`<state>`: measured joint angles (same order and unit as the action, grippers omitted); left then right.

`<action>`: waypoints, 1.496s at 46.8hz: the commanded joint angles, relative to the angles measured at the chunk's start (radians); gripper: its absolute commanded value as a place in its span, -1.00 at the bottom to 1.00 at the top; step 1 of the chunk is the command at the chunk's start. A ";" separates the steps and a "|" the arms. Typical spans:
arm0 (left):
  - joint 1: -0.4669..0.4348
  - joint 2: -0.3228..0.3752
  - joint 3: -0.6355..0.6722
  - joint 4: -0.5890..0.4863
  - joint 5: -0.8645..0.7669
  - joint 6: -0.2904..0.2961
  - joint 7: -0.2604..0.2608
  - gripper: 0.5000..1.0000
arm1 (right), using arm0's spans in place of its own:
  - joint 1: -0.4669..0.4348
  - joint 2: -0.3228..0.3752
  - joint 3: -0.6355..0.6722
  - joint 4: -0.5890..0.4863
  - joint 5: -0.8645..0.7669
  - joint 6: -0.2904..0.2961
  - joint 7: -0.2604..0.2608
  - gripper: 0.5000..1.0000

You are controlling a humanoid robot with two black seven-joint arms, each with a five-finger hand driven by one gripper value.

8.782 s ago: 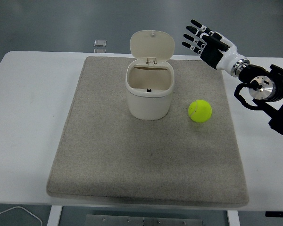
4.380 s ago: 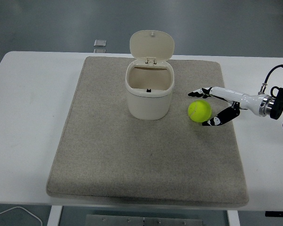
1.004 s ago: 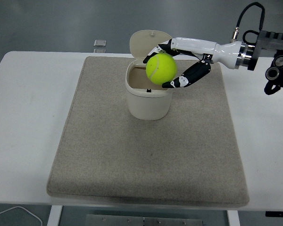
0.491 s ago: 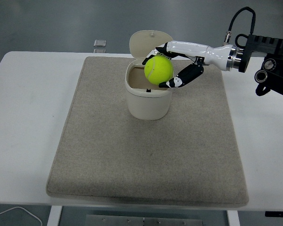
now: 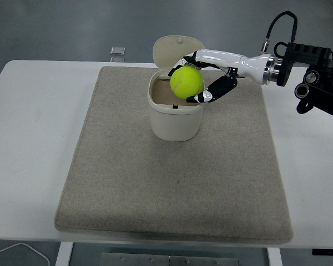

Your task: Pick up the tennis ball and place it in the box.

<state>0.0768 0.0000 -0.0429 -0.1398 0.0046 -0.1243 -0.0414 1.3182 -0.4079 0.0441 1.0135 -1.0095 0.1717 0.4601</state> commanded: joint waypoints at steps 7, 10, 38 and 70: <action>0.000 0.000 0.000 0.000 0.000 0.000 0.000 0.99 | 0.000 0.012 -0.001 -0.001 0.000 0.000 0.000 0.44; 0.000 0.000 0.000 0.000 0.000 0.000 0.000 0.99 | 0.000 0.012 -0.001 -0.001 0.000 0.000 0.000 0.44; 0.000 0.000 0.000 0.000 0.000 0.000 0.000 0.99 | 0.042 -0.081 -0.003 0.010 0.159 0.222 -0.014 0.44; 0.000 0.000 0.000 0.000 0.000 0.000 0.000 0.99 | -0.008 -0.244 0.000 -0.050 0.489 0.358 -0.071 0.58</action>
<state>0.0766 0.0000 -0.0430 -0.1398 0.0045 -0.1243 -0.0415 1.3107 -0.6501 0.0454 0.9901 -0.5663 0.5294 0.3903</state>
